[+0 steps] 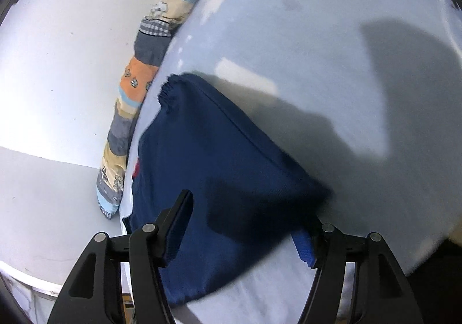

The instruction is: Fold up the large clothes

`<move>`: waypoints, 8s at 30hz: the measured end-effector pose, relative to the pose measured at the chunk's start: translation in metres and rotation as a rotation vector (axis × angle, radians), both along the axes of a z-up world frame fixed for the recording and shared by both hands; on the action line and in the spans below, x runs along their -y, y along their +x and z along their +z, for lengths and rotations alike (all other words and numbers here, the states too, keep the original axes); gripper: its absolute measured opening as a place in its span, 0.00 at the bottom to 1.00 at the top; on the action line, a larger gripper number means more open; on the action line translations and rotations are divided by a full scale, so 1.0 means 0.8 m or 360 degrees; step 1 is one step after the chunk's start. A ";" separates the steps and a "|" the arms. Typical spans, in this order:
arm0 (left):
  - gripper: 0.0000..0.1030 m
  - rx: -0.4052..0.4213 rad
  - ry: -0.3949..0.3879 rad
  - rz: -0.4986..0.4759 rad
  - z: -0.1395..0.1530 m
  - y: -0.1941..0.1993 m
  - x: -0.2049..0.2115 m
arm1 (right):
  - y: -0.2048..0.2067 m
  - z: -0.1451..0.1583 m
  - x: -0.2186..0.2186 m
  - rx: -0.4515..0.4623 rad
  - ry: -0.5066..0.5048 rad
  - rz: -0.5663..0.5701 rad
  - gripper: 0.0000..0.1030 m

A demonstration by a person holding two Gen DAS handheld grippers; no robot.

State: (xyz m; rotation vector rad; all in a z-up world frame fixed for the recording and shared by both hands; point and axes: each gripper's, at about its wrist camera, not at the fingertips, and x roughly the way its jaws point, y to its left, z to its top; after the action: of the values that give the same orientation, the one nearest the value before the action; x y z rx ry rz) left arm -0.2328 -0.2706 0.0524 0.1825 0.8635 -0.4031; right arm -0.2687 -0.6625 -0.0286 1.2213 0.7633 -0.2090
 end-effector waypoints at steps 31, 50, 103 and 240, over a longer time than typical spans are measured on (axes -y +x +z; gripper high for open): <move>0.71 0.0076 0.0022 0.0126 -0.002 0.035 0.035 | 0.064 0.062 -0.029 0.0333 -0.0102 0.0308 0.22; 0.69 -0.0122 0.0074 -0.0012 -0.039 0.079 0.089 | 0.073 0.113 -0.062 0.0368 -0.0197 0.0412 0.22; 0.68 0.0147 -0.0196 0.0826 0.044 0.119 -0.282 | 0.227 0.124 -0.592 0.0085 -0.1135 0.1298 0.22; 0.72 0.0110 0.0097 0.0049 0.008 0.020 -0.080 | 0.133 0.086 -0.394 0.0097 -0.0945 0.1592 0.54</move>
State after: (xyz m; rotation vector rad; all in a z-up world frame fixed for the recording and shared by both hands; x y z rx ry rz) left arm -0.2170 -0.2065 0.0586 0.2380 0.8100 -0.3397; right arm -0.1623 -0.3474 0.0401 0.2006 1.0731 0.4047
